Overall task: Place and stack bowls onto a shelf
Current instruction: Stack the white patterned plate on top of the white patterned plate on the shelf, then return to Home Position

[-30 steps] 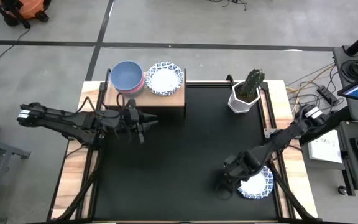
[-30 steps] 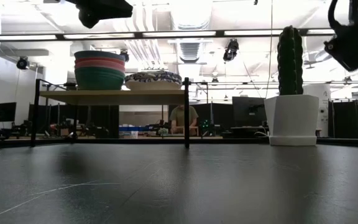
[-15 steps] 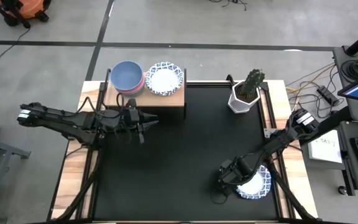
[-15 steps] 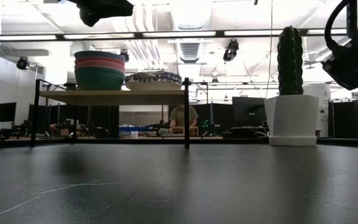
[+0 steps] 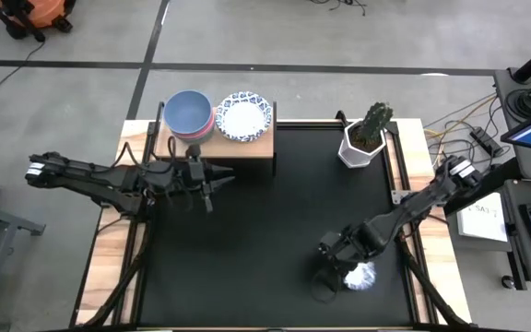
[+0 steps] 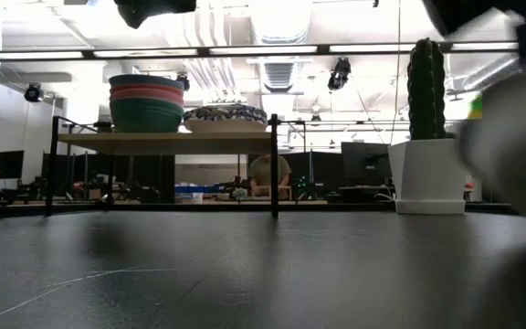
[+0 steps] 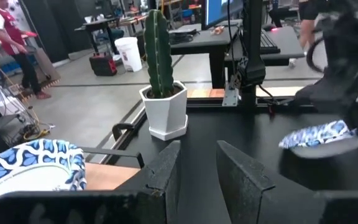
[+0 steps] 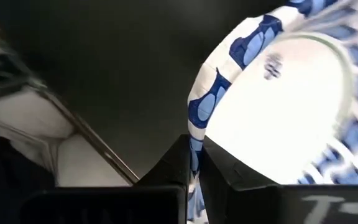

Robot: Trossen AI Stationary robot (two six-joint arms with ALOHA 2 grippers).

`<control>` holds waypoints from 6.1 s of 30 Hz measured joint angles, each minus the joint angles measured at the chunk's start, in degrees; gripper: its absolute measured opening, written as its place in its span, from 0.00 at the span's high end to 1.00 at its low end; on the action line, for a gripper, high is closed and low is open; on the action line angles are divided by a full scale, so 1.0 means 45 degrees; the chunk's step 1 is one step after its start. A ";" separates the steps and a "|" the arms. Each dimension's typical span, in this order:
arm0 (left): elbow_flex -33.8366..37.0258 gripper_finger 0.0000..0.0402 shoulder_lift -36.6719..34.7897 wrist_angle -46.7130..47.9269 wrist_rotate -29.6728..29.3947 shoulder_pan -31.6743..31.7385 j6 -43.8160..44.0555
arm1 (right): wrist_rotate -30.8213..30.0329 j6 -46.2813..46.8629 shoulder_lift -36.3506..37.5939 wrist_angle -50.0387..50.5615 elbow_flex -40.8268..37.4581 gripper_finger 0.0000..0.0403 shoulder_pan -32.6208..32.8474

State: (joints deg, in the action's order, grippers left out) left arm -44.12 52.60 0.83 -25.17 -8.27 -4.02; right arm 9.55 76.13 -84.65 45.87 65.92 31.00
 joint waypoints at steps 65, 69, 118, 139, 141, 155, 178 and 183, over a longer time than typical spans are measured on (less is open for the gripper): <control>0.0092 0.79 -0.2046 0.1728 -0.0291 -0.0001 -0.0998 | -0.3235 -2.0457 -0.2576 -0.9627 0.5471 0.69 -1.0522; 0.0092 0.79 -0.2054 0.1671 -0.0291 0.0000 -0.0997 | -0.2790 -2.0141 -0.3093 -1.0605 0.5465 0.74 -1.0530; 0.0102 0.79 -0.1973 0.1839 -0.0291 -0.0005 -0.0853 | -0.3591 -1.8790 -0.4922 -1.2514 0.5684 0.65 -1.0627; 0.0712 0.79 -0.2712 0.2748 -0.0186 -0.0027 -0.0713 | -0.0749 -1.9602 -0.3231 -1.1830 0.4226 0.80 -1.0059; 0.1056 0.79 -0.3294 0.2781 -0.0181 -0.0044 -0.0709 | -0.0408 -1.9606 -0.2626 -1.2248 0.3206 0.80 -1.0005; 0.4320 0.79 -0.9185 0.3307 0.0175 -0.0039 0.0638 | -0.0302 -1.8899 0.4223 -1.5379 -0.6634 0.82 -0.9165; 0.5933 0.79 -1.1702 0.3215 0.0155 -0.0039 0.1372 | -0.1125 -1.8489 1.6160 -1.2007 -1.2504 0.84 -0.9199; 0.6482 0.79 -1.1701 0.2899 0.0151 -0.0039 0.1498 | -0.1129 -1.8534 1.7620 -1.1023 -1.2632 0.84 -0.9199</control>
State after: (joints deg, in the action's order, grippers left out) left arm -14.95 -0.05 13.87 -24.49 -8.45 2.72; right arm 4.47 -7.27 -5.36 -3.74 9.08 -10.39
